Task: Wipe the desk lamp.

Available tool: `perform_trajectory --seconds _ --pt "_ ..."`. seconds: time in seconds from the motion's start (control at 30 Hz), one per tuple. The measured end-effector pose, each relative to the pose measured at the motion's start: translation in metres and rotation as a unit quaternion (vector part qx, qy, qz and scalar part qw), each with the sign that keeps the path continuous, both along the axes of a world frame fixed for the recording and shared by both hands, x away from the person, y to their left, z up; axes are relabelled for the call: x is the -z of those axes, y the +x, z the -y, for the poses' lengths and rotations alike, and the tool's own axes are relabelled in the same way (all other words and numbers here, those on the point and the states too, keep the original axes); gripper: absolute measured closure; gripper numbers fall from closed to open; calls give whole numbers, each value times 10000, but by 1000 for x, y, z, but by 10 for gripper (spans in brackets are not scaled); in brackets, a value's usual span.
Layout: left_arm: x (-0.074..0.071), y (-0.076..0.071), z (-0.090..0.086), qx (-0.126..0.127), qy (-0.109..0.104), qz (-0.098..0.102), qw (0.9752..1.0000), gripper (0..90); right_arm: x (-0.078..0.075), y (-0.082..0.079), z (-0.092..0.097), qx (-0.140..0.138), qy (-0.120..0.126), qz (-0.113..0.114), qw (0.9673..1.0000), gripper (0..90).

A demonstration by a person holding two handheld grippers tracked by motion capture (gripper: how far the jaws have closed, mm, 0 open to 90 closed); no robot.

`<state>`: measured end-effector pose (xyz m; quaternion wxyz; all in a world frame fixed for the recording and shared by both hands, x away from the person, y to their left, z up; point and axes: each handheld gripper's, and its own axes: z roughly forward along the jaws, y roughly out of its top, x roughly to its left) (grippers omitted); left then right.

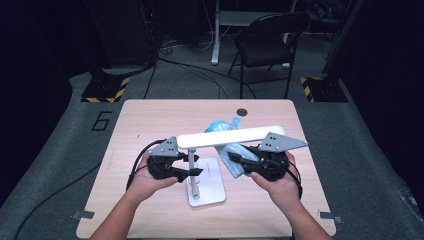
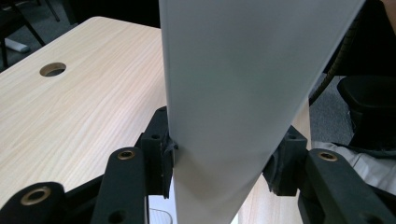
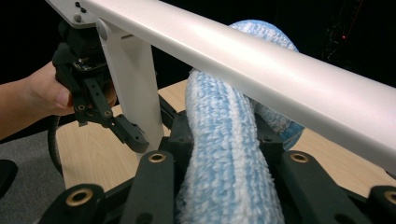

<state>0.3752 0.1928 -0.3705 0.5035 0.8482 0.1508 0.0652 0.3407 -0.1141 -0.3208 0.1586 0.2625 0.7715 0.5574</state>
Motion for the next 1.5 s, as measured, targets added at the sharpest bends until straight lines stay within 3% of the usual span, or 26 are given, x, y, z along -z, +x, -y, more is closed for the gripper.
perform_trajectory --seconds 0.23,0.8,0.87,1.07,1.5 --pt "3 -1 -1 -17 -109 -9 9999 517 1 -1 5 -2 -25 1 10000 675" --pt "-1 -1 0 -122 -132 -126 9998 499 -5 -4 -18 -277 -87 6 9996 673" --pt "-5 -1 0 -127 -215 -104 9996 492 -5 -4 -21 -337 -102 26 9994 674" --pt "-10 -2 2 -147 -88 -37 9998 511 -6 -5 -28 -430 -112 35 9990 673" --pt "-6 -3 2 -116 -221 6 9997 515 0 1 -5 -397 55 -48 9992 675"
